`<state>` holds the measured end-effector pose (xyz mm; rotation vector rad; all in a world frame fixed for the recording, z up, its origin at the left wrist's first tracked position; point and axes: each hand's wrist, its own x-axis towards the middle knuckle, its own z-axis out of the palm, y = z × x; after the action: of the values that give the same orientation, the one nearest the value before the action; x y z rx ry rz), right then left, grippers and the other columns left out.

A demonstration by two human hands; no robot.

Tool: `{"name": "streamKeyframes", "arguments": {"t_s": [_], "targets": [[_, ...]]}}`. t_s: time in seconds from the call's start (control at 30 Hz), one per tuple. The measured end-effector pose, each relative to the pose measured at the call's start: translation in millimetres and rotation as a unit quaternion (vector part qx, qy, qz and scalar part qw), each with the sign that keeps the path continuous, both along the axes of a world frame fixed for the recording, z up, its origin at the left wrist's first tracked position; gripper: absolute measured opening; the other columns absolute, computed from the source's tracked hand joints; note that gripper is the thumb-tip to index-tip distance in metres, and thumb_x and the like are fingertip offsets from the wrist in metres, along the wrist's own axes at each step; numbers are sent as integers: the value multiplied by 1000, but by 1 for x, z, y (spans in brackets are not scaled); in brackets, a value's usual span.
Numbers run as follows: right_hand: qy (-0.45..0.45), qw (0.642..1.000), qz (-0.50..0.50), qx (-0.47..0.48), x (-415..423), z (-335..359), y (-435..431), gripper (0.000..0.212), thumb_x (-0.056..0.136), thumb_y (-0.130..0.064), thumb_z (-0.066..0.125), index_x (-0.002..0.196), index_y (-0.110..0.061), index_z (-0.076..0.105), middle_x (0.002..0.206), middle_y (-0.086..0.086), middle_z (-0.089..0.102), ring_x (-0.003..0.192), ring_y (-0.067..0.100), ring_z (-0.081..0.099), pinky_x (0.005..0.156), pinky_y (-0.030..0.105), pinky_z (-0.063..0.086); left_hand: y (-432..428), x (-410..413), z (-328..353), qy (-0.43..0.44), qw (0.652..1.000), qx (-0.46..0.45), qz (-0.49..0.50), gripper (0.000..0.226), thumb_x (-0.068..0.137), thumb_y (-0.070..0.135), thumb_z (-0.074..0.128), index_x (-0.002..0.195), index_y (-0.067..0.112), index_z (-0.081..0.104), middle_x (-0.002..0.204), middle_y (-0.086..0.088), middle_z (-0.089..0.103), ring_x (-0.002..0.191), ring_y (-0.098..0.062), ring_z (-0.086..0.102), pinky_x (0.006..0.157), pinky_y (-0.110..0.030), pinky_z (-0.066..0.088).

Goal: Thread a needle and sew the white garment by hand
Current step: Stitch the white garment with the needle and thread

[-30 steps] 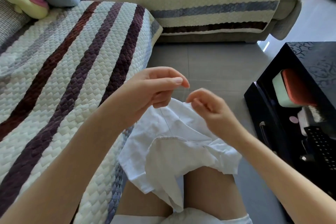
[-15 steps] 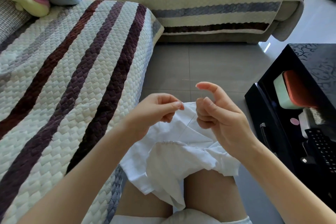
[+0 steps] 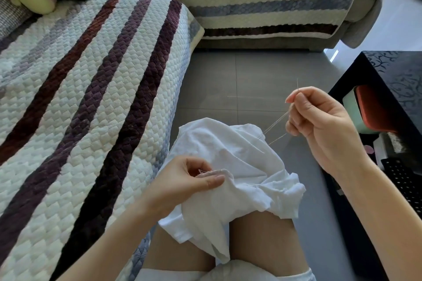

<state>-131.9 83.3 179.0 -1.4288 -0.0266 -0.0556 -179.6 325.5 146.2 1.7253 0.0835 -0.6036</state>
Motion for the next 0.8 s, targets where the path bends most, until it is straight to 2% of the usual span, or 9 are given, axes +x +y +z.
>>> {"name": "streamKeyframes", "arguments": {"t_s": [0.1, 0.17, 0.27, 0.33, 0.43, 0.53, 0.67, 0.73, 0.8], "targets": [[28, 997, -59, -46, 8, -4, -9, 23, 98, -10, 49, 79, -11, 62, 64, 1, 64, 66, 18, 61, 68, 26, 56, -1, -4, 0, 22, 998, -43, 39, 24, 65, 26, 83, 73, 5, 73, 70, -6, 66, 65, -12, 62, 57, -18, 47], [87, 993, -67, 43, 18, -11, -23, 20, 96, -9, 49, 79, -10, 60, 71, 4, 70, 76, 21, 68, 76, 30, 58, 0, -6, 1, 28, 997, -51, 59, 20, 65, 26, 85, 74, 9, 77, 70, -5, 69, 66, -10, 64, 58, -16, 49], [175, 940, -84, 281, 38, -23, -49, 8, 63, -1, 68, 67, -7, 65, 62, 3, 64, 58, 14, 65, 60, 25, 56, 3, -8, 2, 51, 993, -60, 93, 17, 62, 23, 81, 71, 9, 77, 67, -5, 69, 62, -9, 64, 56, -15, 49], [188, 901, -122, 371, 51, -41, -73, 22, 44, 3, 68, 64, -5, 61, 52, -2, 50, 42, 8, 48, 44, 16, 43, 7, -9, 3, 60, 992, -58, 95, 15, 60, 22, 80, 69, 10, 76, 65, -4, 68, 60, -8, 63, 56, -15, 48], [213, 896, -302, 246, 67, -71, -109, 22, 77, 9, 48, 73, -12, 47, 45, -4, 37, 35, 6, 30, 40, 17, 25, 12, -10, 5, 60, 993, -45, 91, 16, 62, 23, 83, 70, 11, 77, 67, -5, 69, 61, -10, 63, 56, -17, 49], [175, 893, -406, -86, 65, -82, -109, 15, 86, -11, 44, 75, -17, 53, 59, -4, 41, 46, 4, 37, 49, 18, 29, 12, -12, 7, 62, 992, -50, 95, 16, 60, 24, 77, 69, 11, 77, 66, -6, 69, 59, -11, 64, 54, -17, 49], [34, 954, -67, -291, 27, -62, -31, 9, 90, -13, 63, 95, -18, 69, 61, -11, 50, 52, 1, 41, 50, 13, 33, 9, -12, 9, 56, 994, -42, 84, 21, 61, 23, 85, 72, 8, 76, 67, -5, 70, 61, -9, 65, 53, -16, 48], [-17, 941, 140, -309, -1, -51, 5, 15, 89, -20, 66, 102, -26, 69, 54, -12, 40, 52, 4, 34, 52, 15, 31, 7, -12, 11, 54, 995, -37, 80, 22, 60, 24, 88, 73, 9, 76, 68, -4, 71, 63, -9, 66, 55, -16, 48], [-28, 904, 253, -342, -18, -50, 26, 16, 87, -32, 67, 102, -35, 68, 56, -10, 34, 54, 6, 32, 56, 19, 30, 6, -13, 13, 48, 995, -38, 76, 19, 60, 24, 86, 71, 11, 76, 68, -3, 71, 63, -9, 65, 56, -15, 48]]}}
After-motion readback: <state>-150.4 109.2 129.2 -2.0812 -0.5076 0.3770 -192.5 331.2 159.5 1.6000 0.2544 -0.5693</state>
